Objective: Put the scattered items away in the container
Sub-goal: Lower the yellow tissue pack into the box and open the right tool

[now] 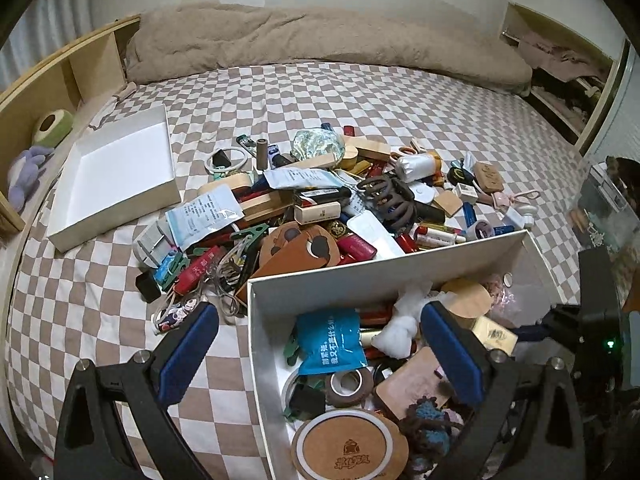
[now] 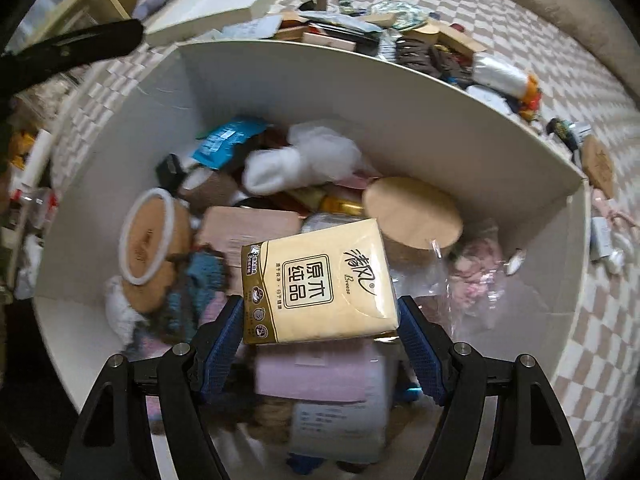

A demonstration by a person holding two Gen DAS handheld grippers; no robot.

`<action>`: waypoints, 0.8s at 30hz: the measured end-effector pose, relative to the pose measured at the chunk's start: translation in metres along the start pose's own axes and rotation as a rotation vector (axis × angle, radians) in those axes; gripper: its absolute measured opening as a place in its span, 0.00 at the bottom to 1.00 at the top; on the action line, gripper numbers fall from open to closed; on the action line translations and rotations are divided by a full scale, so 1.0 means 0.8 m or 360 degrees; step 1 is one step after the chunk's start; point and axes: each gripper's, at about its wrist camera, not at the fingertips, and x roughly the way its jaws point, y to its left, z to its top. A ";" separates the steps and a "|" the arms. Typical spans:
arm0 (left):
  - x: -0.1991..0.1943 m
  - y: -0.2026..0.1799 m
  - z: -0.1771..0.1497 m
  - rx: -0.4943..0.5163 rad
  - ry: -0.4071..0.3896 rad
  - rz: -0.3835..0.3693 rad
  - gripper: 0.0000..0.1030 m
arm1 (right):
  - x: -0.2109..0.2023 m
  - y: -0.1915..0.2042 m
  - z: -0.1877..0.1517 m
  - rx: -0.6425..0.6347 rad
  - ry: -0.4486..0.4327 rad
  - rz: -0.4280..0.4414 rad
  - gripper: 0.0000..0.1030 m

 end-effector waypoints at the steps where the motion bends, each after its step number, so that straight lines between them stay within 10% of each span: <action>1: 0.000 -0.001 0.000 0.0003 0.0002 -0.0003 0.99 | 0.002 -0.001 -0.001 0.0001 0.0011 -0.0005 0.76; 8: -0.002 -0.005 -0.002 0.0012 0.0004 -0.0015 0.99 | -0.006 0.008 -0.006 -0.0042 -0.0044 0.0003 0.91; 24: -0.003 -0.007 -0.003 -0.0003 0.0010 -0.0024 0.99 | -0.016 -0.005 0.004 0.0118 -0.0117 0.0172 0.92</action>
